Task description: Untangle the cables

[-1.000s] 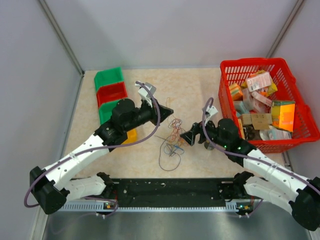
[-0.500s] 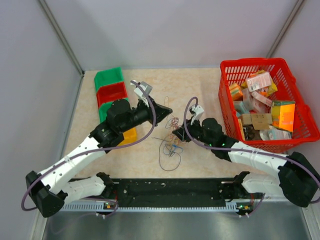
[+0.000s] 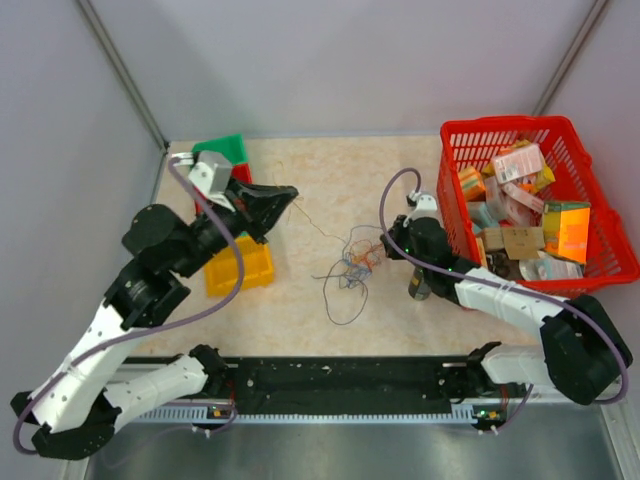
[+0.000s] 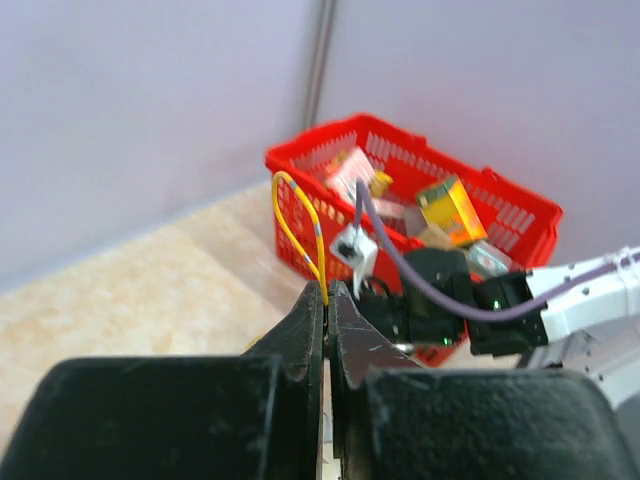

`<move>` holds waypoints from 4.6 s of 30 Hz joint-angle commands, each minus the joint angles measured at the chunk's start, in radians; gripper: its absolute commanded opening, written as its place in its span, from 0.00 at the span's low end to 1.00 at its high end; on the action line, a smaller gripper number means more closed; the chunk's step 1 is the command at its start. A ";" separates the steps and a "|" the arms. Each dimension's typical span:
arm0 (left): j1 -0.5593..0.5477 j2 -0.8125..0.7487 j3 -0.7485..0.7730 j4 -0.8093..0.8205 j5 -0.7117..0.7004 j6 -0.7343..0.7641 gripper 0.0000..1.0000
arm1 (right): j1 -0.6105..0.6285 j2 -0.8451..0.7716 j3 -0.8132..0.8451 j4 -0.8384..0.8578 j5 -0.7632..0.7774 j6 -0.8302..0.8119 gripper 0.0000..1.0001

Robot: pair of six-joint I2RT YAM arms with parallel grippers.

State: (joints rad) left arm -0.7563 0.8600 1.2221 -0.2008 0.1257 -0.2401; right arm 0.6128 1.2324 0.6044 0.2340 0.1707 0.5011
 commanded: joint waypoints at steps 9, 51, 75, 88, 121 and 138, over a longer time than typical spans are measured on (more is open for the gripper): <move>0.002 0.013 0.419 -0.011 -0.077 0.148 0.00 | -0.002 0.091 0.001 0.021 0.046 -0.084 0.00; 0.003 0.184 0.691 0.270 -0.299 0.323 0.00 | -0.018 0.096 0.004 0.008 -0.037 -0.148 0.00; 0.037 0.548 0.487 0.138 -0.465 0.245 0.00 | -0.018 0.030 -0.031 0.041 -0.063 -0.179 0.20; 0.178 0.780 0.398 0.049 -0.311 0.004 0.00 | -0.018 0.045 -0.028 0.057 -0.073 -0.177 0.19; 0.232 0.944 0.294 -0.312 -0.093 -0.122 0.32 | -0.018 0.030 -0.032 0.054 -0.089 -0.168 0.18; 0.232 1.031 0.384 -0.473 -0.193 -0.183 0.98 | -0.018 0.030 -0.032 0.054 -0.106 -0.161 0.18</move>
State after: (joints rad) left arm -0.5243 1.8065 1.5074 -0.6350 -0.0437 -0.3729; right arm 0.6033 1.2892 0.5755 0.2459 0.0746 0.3328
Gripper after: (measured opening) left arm 0.966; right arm 0.181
